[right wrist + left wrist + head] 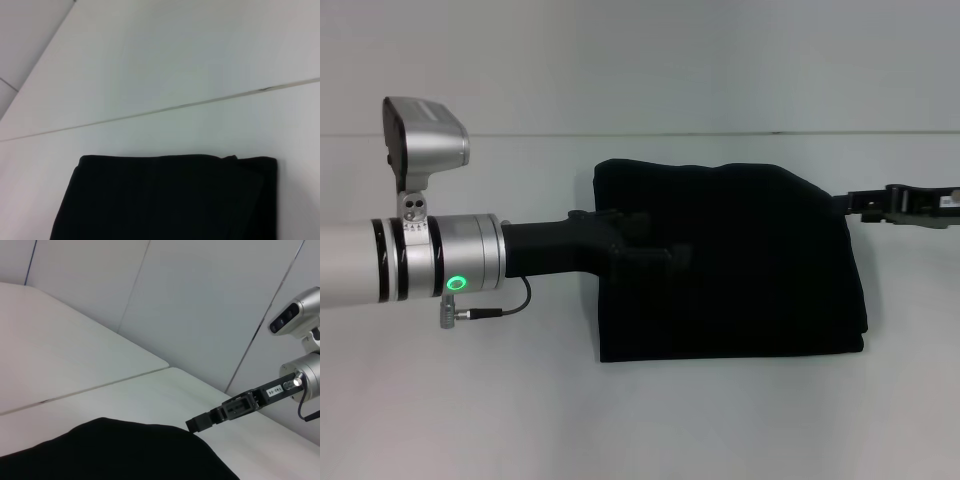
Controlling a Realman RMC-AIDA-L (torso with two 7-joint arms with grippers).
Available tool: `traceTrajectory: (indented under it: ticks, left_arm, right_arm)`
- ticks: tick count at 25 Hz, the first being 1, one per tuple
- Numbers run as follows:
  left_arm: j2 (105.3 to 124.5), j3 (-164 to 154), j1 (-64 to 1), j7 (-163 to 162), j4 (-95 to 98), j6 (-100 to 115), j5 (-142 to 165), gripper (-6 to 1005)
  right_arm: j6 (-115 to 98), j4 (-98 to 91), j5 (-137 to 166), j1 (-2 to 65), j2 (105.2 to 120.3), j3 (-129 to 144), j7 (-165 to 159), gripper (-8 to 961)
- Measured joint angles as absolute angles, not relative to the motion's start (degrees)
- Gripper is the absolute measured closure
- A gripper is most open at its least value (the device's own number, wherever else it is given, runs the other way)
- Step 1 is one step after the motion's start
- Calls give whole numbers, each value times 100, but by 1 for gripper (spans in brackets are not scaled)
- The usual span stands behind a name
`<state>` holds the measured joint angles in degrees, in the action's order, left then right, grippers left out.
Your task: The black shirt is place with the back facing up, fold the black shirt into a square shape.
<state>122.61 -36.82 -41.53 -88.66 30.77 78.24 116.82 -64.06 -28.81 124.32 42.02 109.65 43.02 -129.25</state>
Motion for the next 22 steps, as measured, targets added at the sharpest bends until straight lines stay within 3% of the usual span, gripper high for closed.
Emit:
traceTrajectory:
  ticks: [5,22]
  left_arm:
    - [12244,-3652,-4162,-8861,3084,7774,11671,79]
    - [12208,-3630,-4180,-8778,3133,7555,11672,79]
  right_arm:
    - [-5958,-2496,12436,4486,11065,4411,-12976,332]
    - [-4300,-2279,12247,4940,11755,4441,-12487,339]
